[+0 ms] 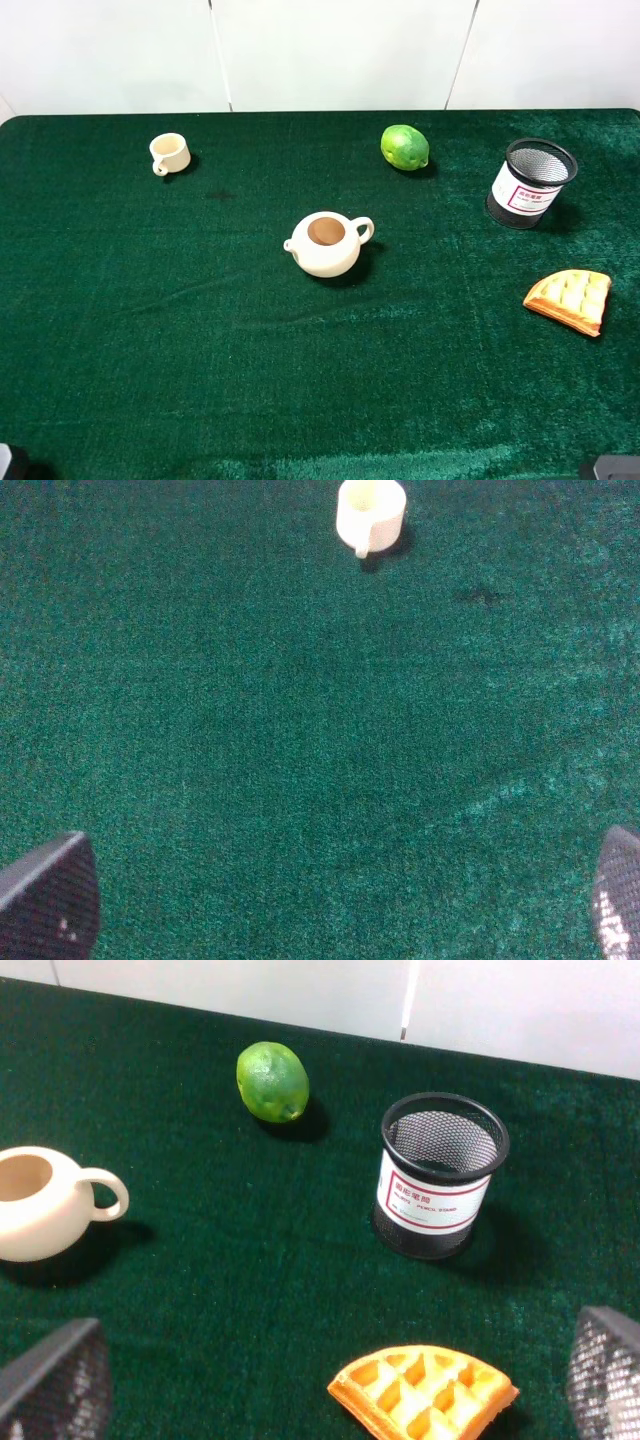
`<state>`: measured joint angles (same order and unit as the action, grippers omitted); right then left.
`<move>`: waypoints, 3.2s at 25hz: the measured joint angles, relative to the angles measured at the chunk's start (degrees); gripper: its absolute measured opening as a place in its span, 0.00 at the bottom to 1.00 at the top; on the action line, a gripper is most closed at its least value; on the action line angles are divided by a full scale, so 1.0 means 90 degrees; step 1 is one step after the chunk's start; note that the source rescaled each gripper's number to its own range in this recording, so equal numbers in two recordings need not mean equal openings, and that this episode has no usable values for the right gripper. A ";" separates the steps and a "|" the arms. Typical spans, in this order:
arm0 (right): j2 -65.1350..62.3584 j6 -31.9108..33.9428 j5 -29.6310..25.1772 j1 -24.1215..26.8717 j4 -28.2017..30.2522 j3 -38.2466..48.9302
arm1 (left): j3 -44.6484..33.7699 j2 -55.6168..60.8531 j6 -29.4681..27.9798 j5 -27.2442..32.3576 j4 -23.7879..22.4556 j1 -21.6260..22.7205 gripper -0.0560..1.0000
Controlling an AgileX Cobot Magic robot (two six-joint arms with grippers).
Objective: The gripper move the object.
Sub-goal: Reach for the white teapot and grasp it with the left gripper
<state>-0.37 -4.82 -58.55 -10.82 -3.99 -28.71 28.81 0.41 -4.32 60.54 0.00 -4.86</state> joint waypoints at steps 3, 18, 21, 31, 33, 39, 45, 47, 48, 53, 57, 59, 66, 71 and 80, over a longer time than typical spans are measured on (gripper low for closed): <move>0.0000 0.0000 0.0000 0.0000 0.0000 0.0000 | 0.0000 0.0000 0.0000 0.0000 0.0000 0.0000 1.00; 0.0000 0.0000 0.0000 0.0000 0.0000 0.0000 | 0.0000 0.0000 0.0000 0.0000 0.0000 0.0000 1.00; 0.0000 0.0000 0.0000 0.0000 0.0000 0.0000 | 0.0000 0.0000 0.0000 0.0000 0.0000 0.0000 1.00; 0.0000 0.0000 0.0000 0.0000 0.0000 0.0000 | 0.0000 0.0000 0.0000 0.0000 0.0000 0.0000 1.00; 0.0000 0.0000 0.0000 0.0000 0.0000 0.0000 | 0.0000 0.0000 0.0000 0.0000 0.0000 0.0000 1.00; 0.0000 0.0000 0.0000 0.0000 0.0000 0.0000 | 0.0000 0.0000 0.0000 0.0000 0.0000 0.0000 1.00; 0.0000 0.0000 0.0000 0.0000 0.0000 0.0000 | 0.0008 -0.0202 0.0172 0.0000 0.0000 0.0000 1.00; 0.0000 0.0000 0.0000 0.0000 0.0000 0.0000 | 0.0021 -0.0499 0.0291 -0.0012 0.0000 0.0000 1.00; 0.0000 0.0000 0.0000 0.0000 0.0000 0.0000 | 0.0045 -0.0687 0.0349 -0.0052 0.0055 0.0000 1.00; 0.0000 0.0000 0.0000 0.0000 0.0000 0.0000 | 0.0153 -0.1680 0.0779 -0.0485 0.0139 0.0000 1.00; 0.0000 0.0000 0.0000 0.0000 0.0000 0.0000 | 0.0153 -0.2644 0.1254 -0.0984 0.0145 0.0000 1.00; 0.0000 0.0000 0.0000 0.0000 0.0000 0.0000 | 0.0153 -0.3171 0.1441 -0.1300 0.0149 0.0000 1.00; 0.0000 0.0000 0.0000 0.0000 0.0000 0.0000 | 0.0153 -0.4840 0.1578 -0.2334 0.0088 -0.0451 1.00; 0.0000 0.0000 0.0000 0.0000 0.0000 0.0000 | 0.0391 -0.5882 0.1578 -0.3001 0.0035 -0.1127 1.00; 0.0000 0.0000 0.0000 0.0000 0.0000 0.0000 | 0.1648 -0.7908 0.1725 -0.3121 0.0035 -0.2217 1.00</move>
<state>-0.37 -4.82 -58.55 -10.82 -3.99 -28.71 43.65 -70.76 11.21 32.45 0.31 -24.81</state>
